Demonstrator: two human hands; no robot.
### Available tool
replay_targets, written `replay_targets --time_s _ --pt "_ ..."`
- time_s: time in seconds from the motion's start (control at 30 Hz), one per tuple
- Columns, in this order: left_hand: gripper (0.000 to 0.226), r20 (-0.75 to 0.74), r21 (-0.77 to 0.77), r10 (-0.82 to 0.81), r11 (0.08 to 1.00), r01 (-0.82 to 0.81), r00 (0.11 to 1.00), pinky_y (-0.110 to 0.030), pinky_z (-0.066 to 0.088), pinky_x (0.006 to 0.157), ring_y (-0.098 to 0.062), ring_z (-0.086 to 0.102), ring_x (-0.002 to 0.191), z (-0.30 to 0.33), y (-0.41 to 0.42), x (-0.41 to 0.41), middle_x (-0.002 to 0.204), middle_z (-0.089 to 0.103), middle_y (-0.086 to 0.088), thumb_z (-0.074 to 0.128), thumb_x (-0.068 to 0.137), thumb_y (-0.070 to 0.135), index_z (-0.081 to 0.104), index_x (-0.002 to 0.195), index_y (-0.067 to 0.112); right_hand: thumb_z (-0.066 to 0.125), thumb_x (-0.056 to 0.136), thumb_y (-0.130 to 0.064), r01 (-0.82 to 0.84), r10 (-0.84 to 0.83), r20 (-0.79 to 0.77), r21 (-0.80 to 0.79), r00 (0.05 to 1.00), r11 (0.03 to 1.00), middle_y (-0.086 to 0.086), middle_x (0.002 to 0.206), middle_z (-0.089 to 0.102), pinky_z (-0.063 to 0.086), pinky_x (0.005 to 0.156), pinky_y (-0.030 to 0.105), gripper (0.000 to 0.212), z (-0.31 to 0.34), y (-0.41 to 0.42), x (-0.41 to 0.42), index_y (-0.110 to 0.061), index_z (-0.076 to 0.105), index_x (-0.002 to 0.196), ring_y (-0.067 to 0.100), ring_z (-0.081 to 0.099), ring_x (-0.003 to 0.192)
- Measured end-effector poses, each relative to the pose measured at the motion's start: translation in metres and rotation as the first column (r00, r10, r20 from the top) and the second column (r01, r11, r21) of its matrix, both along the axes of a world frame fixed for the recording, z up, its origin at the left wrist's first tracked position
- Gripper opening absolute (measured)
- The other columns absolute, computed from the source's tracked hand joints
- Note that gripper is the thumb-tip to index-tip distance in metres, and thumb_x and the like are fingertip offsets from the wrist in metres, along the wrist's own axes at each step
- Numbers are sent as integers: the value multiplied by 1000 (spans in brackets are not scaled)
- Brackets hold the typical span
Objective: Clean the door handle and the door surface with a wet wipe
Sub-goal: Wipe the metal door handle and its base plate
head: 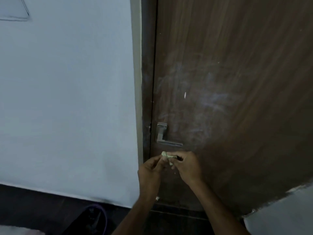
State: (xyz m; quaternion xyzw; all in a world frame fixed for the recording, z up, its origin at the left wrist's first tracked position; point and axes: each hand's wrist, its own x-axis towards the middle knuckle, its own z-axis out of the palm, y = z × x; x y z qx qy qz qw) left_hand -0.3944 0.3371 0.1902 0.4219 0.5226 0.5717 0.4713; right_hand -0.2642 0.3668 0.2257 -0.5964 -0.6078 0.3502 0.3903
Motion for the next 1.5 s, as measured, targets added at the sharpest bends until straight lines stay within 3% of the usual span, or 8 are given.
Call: replay_targets --time_s 0.23,0.5,0.67,0.97,1.1,1.2,1.33,1.5 --pt "12 91 -71 -25 997 31 996 -23 61 70 -11 76 83 0 33 -17 86 80 6 71 89 39 80 94 34 61 98 -29 -118 107 216 36 970 992 -19 107 59 47 76 4 25 4 8 -21 -21 71 120 -9 59 98" --pt "15 48 -96 104 990 -99 993 -12 52 59 -3 73 70 1 43 -13 74 78 7 76 77 42 79 84 29 76 87 -14 95 -109 218 74 970 993 -6 97 74 46 64 3 13 15 40 -16 -19 79 98 -1 65 76" --pt "12 -24 -161 210 964 -212 977 -34 60 77 -5 74 79 -2 59 -15 80 78 11 75 86 35 81 93 28 70 91 -12 13 -88 413 182 906 983 -5 105 61 37 75 -4 20 12 71 -28 -9 74 111 2 55 88" --pt "24 -260 28 286 957 -289 922 0 43 82 19 59 93 -3 79 -8 99 64 33 65 93 23 70 115 32 71 84 -4 -74 -62 665 174 745 982 10 118 62 53 92 36 37 -19 80 -42 -9 70 120 28 55 111" --pt "18 -342 30 265 962 -272 902 -6 47 78 -4 62 85 -12 82 -3 99 71 -1 63 92 9 75 105 12 73 88 -14 -105 -140 645 326 752 940 9 109 67 53 85 28 22 -24 75 -50 -10 75 109 24 59 102" --pt "21 -383 61 328 942 -331 863 -16 52 79 -5 65 89 -14 80 -6 99 72 4 65 92 7 76 106 18 66 92 -5 -216 -18 671 263 741 940 13 120 64 49 98 24 24 -29 80 -52 -6 73 115 23 56 114" --pt "24 -364 66 356 932 -358 861 -9 48 82 -2 65 92 -11 80 -4 104 72 5 64 94 8 75 112 18 76 78 2 -158 -72 679 272 731 949 9 111 71 60 85 42 32 -28 75 -46 -8 76 109 30 65 108" --pt "23 -286 27 368 926 -377 885 -4 44 73 5 63 90 -7 88 -2 100 70 10 61 97 14 74 110 28 74 86 -2 -172 -87 615 350 784 921 12 113 69 59 90 40 27 -30 83 -67 -2 72 113 30 64 111"
